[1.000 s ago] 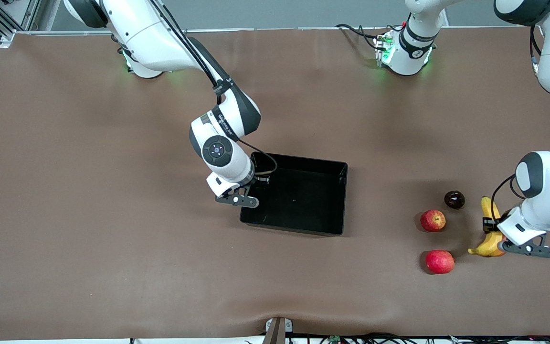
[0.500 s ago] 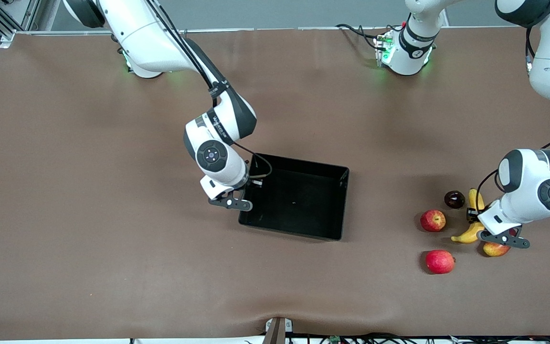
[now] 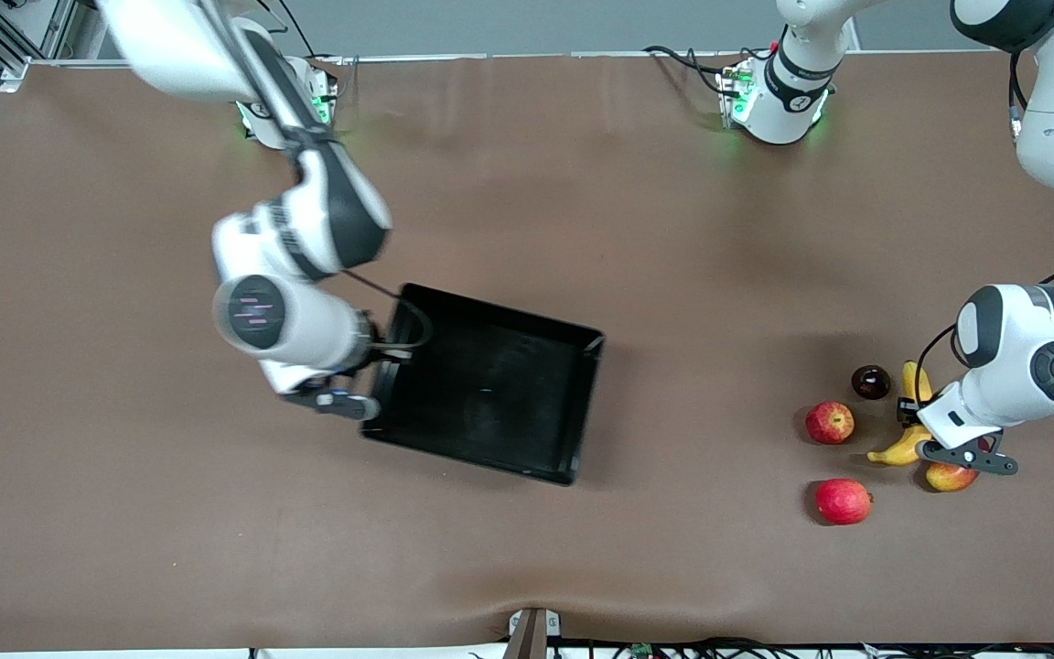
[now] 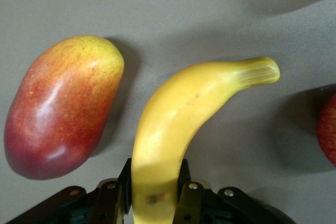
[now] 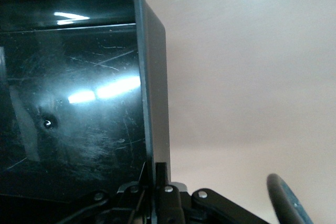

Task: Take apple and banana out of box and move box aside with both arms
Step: 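Drag the black tray with the right gripper while the left gripper places the banana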

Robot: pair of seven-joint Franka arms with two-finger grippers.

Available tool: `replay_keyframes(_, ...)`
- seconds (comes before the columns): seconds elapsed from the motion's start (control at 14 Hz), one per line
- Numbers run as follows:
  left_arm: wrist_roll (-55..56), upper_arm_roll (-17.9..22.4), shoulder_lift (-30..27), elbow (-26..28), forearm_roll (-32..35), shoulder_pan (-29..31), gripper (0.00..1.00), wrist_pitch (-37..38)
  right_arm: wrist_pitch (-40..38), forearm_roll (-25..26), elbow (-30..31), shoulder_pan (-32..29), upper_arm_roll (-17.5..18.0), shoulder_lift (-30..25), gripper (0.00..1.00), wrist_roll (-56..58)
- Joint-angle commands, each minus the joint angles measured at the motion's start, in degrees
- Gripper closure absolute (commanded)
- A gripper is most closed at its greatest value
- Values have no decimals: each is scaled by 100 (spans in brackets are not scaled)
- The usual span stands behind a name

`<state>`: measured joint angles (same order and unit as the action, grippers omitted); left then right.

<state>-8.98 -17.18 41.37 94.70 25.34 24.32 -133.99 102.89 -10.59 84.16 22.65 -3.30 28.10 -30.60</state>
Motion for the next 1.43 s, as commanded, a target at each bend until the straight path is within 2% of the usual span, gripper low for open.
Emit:
replay_keyframes(0.0,-69,-31,-164,101,103,47,0,-48,-76,118,713,-847,128,-655,100,1121)
replay_keyframes(0.29,-157,-101,-576,66,50,47,0,91,-59,206,1313,-2129,119,-956,100,2844)
replay_keyframes(0.5,-166,-417,-1015,-65,-20,82,0,679,72,241,1523,-3097,119,-894,100,4260)
replay_keyframes(0.79,-8,-742,-1560,-460,-923,56,0,1584,1186,347,2155,-4064,119,-824,100,5588)
replay_keyframes(1.14,781,-1006,-2386,-602,-1425,56,0,2533,1865,347,2560,-4602,128,-499,100,6030)
replay_keyframes(1.36,968,-1111,-2983,-602,-1839,64,0,3079,2269,321,2851,-4629,137,-481,100,6074)
